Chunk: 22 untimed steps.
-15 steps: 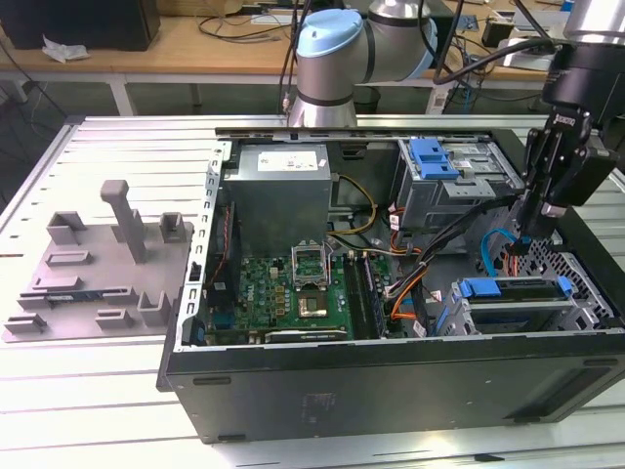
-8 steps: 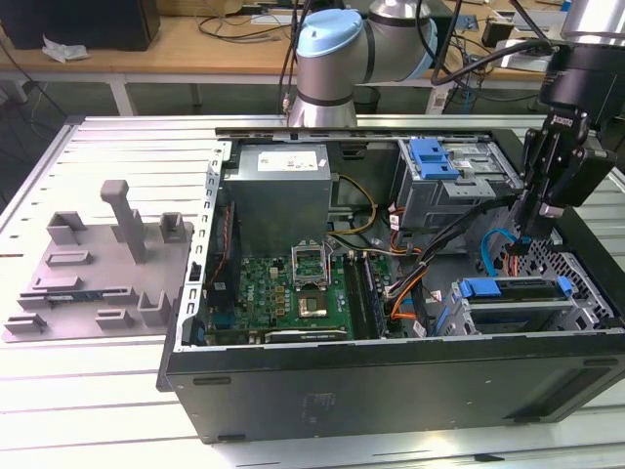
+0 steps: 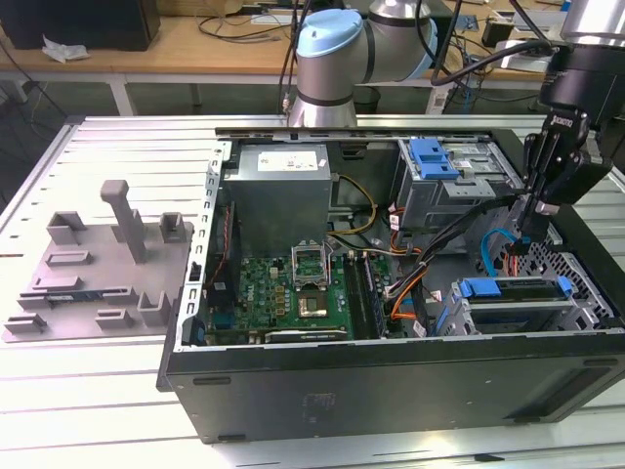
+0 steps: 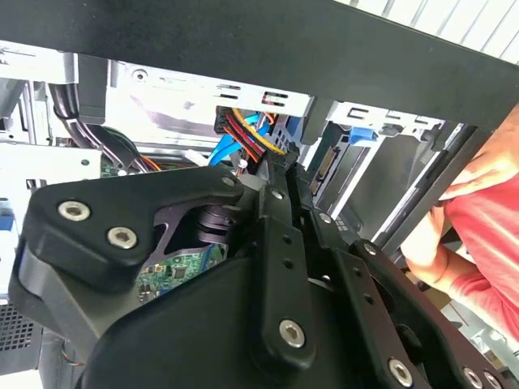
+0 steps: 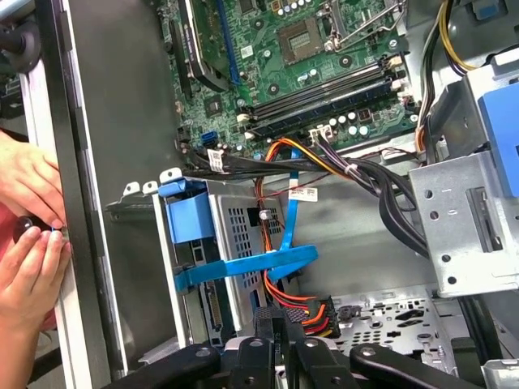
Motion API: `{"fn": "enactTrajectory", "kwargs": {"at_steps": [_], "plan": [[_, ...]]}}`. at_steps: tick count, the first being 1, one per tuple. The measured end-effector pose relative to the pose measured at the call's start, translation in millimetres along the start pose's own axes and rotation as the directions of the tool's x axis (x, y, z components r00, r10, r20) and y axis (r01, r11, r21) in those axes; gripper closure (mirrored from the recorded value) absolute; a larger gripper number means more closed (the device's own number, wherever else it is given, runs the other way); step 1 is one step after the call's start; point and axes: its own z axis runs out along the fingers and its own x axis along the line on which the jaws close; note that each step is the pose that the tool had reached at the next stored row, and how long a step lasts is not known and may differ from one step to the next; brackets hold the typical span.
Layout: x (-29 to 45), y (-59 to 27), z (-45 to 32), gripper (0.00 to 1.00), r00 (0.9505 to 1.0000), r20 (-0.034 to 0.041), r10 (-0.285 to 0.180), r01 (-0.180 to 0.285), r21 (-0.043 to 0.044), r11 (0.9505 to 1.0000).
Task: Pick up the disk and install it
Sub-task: 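Insert the first disk wire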
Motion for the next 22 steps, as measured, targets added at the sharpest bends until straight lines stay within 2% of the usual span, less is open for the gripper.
{"fn": "enactTrajectory", "kwargs": {"at_steps": [6,9,14,18,20,22], "plan": [[0.1,0.9,0.4,0.83,1.0,0.0003,-0.002,0.002,0.0006,1.0],[0.7,3.2,0.6,0.83,1.0,0.0077,-0.002,0.002,0.0011,1.0],[2.5,7.6,1.4,0.83,0.9995,0.0298,-0.004,0.003,0.0079,1.0],[5.9,9.4,1.6,0.83,0.9992,0.0398,-0.004,0.004,0.0142,0.9999],[11.0,9.2,3.2,0.83,0.9987,0.0513,-0.006,0.005,0.0163,0.9999],[14.3,8.7,4.3,0.83,0.9977,0.0679,-0.008,0.007,0.0158,0.9999]]}}
